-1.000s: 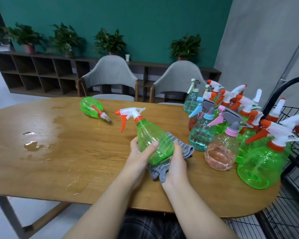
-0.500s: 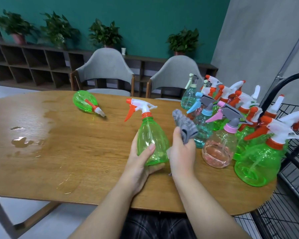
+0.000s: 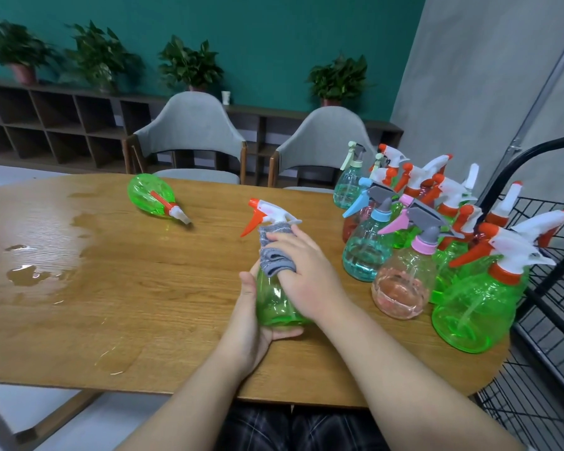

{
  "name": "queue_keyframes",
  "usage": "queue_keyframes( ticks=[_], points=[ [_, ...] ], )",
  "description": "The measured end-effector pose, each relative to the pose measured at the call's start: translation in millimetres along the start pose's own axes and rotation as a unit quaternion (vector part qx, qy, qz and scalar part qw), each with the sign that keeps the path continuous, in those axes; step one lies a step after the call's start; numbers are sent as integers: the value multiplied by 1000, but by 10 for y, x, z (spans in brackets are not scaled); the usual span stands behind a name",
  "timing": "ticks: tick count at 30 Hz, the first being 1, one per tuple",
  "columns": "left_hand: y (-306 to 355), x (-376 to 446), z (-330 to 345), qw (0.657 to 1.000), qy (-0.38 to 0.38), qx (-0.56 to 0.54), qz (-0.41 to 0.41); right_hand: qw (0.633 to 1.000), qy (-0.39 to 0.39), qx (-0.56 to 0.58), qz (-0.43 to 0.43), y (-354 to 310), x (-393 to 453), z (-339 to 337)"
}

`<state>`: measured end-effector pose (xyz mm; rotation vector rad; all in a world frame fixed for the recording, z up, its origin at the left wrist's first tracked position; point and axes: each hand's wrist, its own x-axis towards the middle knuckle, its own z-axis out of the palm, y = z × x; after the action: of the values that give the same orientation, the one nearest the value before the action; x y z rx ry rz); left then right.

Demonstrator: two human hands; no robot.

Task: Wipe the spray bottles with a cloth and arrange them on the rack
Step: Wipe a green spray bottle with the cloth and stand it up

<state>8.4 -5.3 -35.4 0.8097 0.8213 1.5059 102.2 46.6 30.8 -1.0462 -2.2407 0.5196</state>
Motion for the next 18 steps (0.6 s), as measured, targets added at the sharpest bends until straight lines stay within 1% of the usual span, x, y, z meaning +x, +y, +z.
queue_keyframes(
  ticks=[4,7,9,12,15,18],
  points=[
    [12,-8,13,998,11,-60,-8,999,17,-7,-51,-1,-123,66],
    [36,-9,50,996,20,-81,-12,995,35,0,-92,3,-248,106],
    [36,4,39,996,20,-82,-4,992,39,33,-116,38,-322,135],
    [32,26,4,995,44,-91,0,984,42,103,-142,108,-444,156],
    [27,18,6,997,43,-68,19,973,53,157,-160,180,-544,150],
    [38,25,15,998,46,-50,-9,961,80,206,-169,227,-601,135]
  ],
)
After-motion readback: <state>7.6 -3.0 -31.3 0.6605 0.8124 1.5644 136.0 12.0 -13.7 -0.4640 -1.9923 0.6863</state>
